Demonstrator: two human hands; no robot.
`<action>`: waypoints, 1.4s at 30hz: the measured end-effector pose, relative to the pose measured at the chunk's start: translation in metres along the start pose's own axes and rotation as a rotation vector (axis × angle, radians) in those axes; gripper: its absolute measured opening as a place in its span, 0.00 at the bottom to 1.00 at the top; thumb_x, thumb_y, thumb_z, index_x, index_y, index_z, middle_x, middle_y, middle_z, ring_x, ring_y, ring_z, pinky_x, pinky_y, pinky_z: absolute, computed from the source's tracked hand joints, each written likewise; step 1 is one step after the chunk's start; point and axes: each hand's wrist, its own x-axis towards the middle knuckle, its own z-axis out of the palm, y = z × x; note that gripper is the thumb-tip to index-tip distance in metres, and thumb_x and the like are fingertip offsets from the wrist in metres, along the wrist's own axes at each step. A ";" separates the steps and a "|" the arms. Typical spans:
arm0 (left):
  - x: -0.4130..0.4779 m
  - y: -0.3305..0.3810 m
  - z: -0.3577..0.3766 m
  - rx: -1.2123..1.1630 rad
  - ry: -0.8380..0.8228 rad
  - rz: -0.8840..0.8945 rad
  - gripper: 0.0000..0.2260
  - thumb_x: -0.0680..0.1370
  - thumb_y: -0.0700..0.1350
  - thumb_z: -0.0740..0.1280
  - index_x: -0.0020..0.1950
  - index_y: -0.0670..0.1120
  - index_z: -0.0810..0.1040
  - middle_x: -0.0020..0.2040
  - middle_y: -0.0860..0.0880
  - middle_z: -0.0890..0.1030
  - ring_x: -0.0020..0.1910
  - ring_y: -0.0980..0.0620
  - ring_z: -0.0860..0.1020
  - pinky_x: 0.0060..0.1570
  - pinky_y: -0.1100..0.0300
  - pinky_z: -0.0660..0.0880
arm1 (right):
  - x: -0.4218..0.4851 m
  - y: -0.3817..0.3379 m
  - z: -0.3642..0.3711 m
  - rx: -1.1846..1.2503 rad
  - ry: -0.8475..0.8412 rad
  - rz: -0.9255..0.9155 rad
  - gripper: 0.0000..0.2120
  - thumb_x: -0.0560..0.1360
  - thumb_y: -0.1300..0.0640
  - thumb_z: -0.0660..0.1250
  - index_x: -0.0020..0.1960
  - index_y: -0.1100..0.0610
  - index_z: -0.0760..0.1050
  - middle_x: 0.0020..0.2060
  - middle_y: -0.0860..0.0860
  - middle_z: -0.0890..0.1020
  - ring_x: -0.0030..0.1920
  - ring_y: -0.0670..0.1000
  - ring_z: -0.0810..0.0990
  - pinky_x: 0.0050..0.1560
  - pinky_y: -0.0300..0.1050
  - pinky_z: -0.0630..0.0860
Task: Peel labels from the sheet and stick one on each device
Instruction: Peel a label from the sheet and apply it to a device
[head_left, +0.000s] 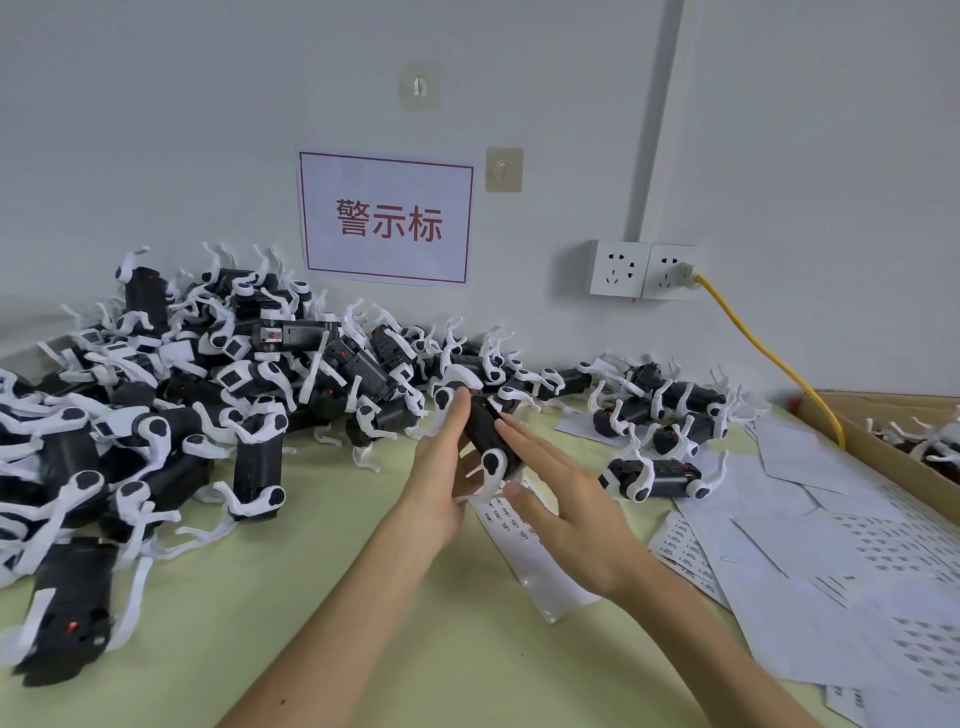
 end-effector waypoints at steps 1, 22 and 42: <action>0.000 0.000 0.000 0.019 -0.040 -0.003 0.28 0.68 0.66 0.73 0.57 0.47 0.87 0.55 0.46 0.87 0.54 0.47 0.86 0.54 0.51 0.83 | 0.000 0.000 0.000 0.006 -0.010 -0.002 0.29 0.84 0.53 0.63 0.80 0.39 0.57 0.77 0.28 0.57 0.77 0.30 0.53 0.71 0.24 0.51; 0.016 0.005 -0.015 -0.358 -0.047 -0.009 0.10 0.70 0.55 0.76 0.38 0.49 0.89 0.49 0.47 0.87 0.43 0.49 0.87 0.41 0.51 0.84 | 0.002 0.031 0.007 -0.469 -0.324 0.359 0.37 0.79 0.38 0.63 0.82 0.46 0.52 0.78 0.47 0.66 0.76 0.53 0.65 0.72 0.55 0.58; 0.003 0.014 -0.013 -0.171 -0.280 -0.151 0.09 0.71 0.50 0.77 0.44 0.45 0.83 0.57 0.42 0.84 0.51 0.45 0.82 0.50 0.51 0.80 | 0.009 0.018 -0.022 0.273 0.503 0.304 0.23 0.79 0.63 0.68 0.67 0.44 0.68 0.44 0.47 0.83 0.40 0.47 0.85 0.36 0.44 0.82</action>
